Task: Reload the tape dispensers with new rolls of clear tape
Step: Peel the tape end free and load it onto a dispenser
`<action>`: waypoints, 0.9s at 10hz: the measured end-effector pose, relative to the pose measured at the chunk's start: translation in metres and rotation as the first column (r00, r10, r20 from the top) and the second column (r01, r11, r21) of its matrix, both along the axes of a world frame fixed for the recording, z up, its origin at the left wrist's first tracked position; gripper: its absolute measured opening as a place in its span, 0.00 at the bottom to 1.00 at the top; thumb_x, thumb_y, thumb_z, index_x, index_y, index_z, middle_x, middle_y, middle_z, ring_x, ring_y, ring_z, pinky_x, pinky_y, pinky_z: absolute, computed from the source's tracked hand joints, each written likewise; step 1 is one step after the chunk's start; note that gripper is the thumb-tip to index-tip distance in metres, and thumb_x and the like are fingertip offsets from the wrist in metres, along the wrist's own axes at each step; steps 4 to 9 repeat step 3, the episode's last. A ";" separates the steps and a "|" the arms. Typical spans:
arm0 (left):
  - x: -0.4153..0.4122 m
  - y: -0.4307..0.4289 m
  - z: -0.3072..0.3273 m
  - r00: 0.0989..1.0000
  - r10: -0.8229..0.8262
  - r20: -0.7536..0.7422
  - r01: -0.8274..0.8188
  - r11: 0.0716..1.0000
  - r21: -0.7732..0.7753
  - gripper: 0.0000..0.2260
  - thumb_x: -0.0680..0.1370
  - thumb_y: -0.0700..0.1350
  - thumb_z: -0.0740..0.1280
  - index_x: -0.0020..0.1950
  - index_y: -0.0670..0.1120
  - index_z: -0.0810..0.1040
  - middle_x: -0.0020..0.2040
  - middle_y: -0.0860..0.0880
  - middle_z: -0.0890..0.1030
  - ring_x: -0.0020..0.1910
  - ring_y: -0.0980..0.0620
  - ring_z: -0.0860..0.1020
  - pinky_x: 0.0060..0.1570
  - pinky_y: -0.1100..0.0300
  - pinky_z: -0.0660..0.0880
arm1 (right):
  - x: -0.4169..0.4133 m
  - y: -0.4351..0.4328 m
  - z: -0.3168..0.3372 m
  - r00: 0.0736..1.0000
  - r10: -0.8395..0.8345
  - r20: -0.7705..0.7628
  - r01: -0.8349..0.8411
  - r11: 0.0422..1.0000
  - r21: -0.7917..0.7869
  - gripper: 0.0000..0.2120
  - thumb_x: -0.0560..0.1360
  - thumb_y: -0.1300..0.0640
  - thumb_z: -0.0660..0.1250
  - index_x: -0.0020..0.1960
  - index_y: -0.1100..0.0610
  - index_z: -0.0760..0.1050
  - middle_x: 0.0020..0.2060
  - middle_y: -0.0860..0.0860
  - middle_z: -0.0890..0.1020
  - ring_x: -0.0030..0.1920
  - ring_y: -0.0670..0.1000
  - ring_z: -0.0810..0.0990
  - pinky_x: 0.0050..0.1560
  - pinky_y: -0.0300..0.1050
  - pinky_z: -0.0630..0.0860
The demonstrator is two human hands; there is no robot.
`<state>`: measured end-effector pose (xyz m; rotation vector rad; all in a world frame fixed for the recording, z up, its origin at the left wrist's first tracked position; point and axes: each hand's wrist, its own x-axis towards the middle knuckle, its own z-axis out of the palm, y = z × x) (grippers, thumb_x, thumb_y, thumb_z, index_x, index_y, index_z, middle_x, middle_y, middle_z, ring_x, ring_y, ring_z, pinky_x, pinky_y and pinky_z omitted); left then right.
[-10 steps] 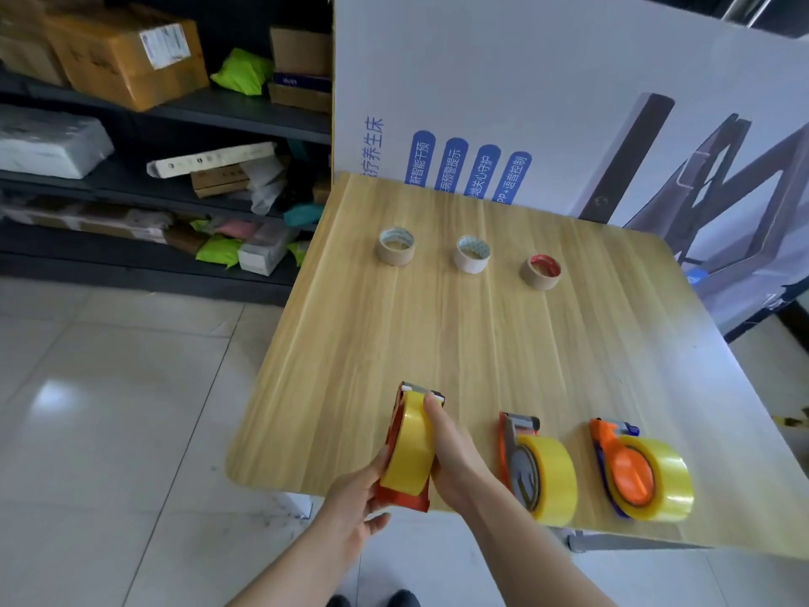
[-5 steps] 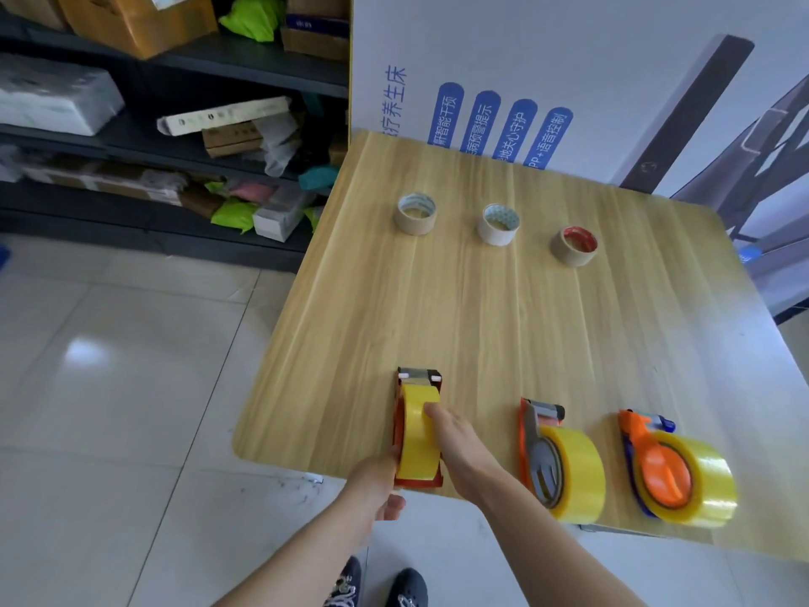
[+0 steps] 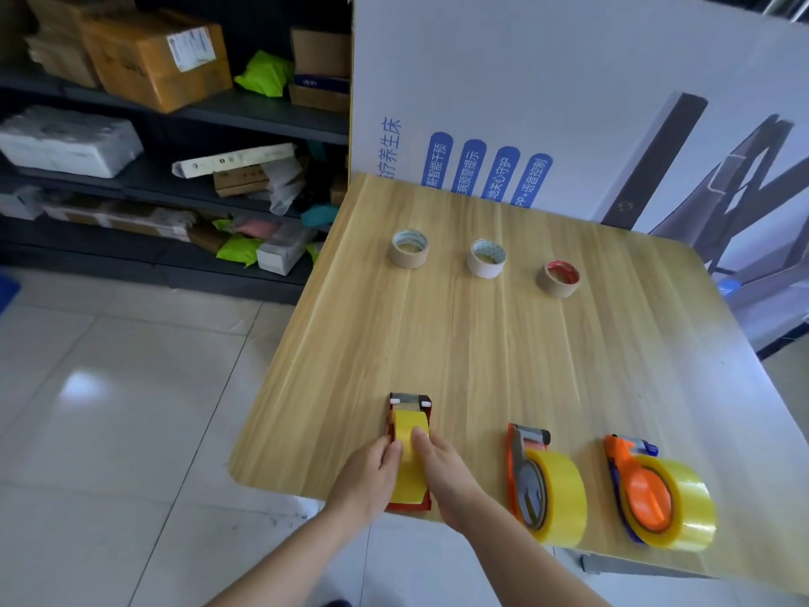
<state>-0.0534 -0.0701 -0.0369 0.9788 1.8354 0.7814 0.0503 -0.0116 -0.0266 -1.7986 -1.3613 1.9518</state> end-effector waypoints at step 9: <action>-0.020 0.025 0.041 0.919 -0.295 -0.260 0.236 0.943 -0.235 0.09 0.80 0.50 0.59 0.48 0.50 0.77 0.41 0.52 0.76 0.42 0.50 0.73 0.37 0.61 0.67 | 0.010 0.010 0.045 0.850 0.261 0.458 -0.433 0.840 0.326 0.22 0.82 0.44 0.51 0.66 0.58 0.67 0.61 0.56 0.78 0.60 0.56 0.76 0.59 0.50 0.73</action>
